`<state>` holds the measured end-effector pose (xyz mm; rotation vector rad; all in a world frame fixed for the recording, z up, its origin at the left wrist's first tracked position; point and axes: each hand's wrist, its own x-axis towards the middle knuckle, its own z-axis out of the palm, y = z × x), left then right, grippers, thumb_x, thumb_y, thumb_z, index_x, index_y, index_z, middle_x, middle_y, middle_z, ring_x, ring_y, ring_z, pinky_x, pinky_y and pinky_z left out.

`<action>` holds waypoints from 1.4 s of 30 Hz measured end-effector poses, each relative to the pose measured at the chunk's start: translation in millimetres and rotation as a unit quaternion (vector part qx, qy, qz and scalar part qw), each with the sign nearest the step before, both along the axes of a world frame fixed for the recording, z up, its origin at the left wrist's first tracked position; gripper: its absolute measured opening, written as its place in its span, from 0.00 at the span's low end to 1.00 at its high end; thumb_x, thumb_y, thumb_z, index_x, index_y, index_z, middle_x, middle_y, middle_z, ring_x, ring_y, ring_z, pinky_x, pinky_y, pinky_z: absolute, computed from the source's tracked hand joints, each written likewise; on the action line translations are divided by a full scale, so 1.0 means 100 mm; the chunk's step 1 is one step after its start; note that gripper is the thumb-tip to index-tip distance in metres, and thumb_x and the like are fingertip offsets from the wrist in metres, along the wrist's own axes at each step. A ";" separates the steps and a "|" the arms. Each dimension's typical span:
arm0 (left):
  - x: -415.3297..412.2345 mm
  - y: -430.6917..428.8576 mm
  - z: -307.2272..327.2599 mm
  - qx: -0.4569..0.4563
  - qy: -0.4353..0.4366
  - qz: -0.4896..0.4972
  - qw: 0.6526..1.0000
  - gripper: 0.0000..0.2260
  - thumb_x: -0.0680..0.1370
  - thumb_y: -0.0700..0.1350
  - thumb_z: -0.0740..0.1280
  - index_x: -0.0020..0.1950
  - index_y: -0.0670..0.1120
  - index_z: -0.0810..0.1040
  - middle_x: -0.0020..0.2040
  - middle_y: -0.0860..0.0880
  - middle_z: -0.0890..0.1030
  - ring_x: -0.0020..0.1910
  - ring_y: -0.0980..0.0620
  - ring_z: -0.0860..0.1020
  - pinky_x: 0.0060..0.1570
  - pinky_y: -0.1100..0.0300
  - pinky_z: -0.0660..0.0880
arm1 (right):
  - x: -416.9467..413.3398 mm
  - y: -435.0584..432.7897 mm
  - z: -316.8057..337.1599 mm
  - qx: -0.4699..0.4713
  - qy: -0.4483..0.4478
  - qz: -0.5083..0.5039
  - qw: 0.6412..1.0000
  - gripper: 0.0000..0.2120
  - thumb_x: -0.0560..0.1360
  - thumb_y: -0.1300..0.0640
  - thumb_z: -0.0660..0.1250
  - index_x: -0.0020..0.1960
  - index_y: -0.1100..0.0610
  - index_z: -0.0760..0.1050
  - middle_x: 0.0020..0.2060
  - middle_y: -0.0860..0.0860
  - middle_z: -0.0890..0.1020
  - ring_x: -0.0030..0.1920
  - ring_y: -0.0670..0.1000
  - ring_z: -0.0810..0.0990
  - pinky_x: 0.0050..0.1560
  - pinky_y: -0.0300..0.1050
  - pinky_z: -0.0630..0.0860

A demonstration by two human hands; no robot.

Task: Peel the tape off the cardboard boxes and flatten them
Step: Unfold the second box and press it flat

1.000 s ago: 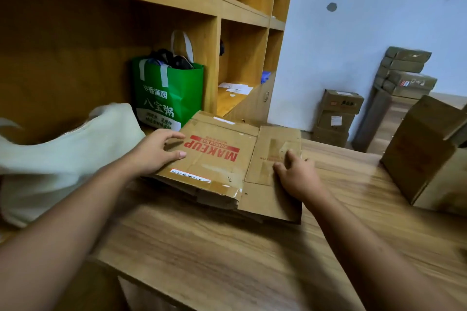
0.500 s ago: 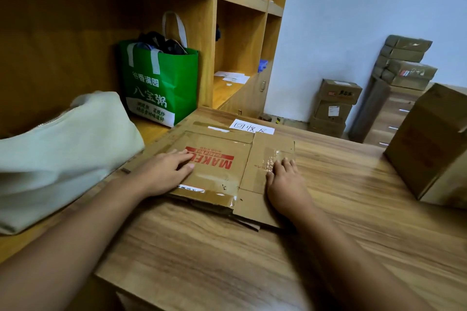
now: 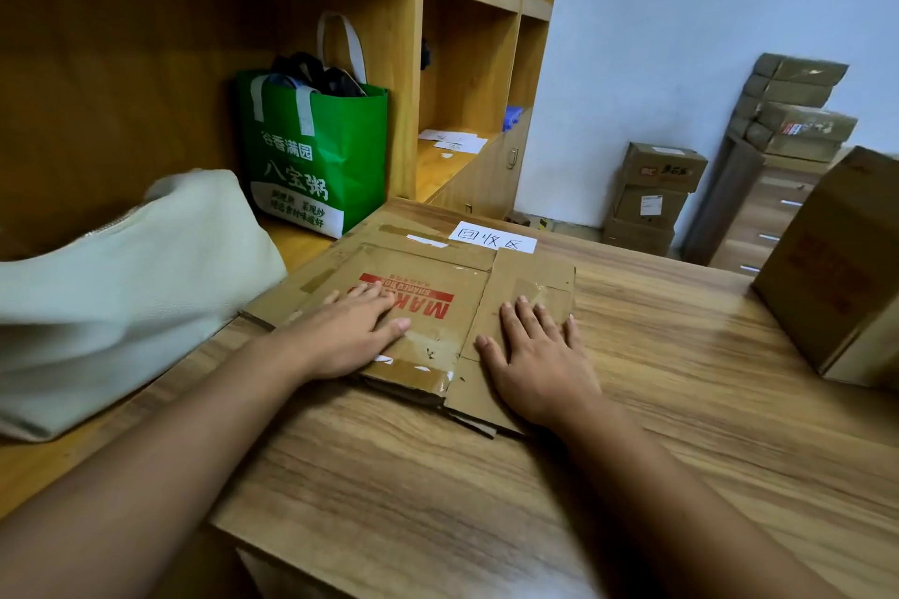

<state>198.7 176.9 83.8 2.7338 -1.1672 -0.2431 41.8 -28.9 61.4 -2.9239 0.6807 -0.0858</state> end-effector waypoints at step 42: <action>-0.93 -0.17 0.58 -0.242 -0.048 -0.154 0.957 0.16 0.79 0.61 0.59 0.67 0.72 0.71 0.66 0.77 0.65 0.68 0.73 0.63 0.66 0.65 0.64 | -1.21 -0.39 0.56 0.207 -0.384 -0.028 0.899 0.21 0.83 0.61 0.61 0.75 0.50 0.70 0.73 0.43 0.71 0.76 0.39 0.62 0.77 0.35 0.56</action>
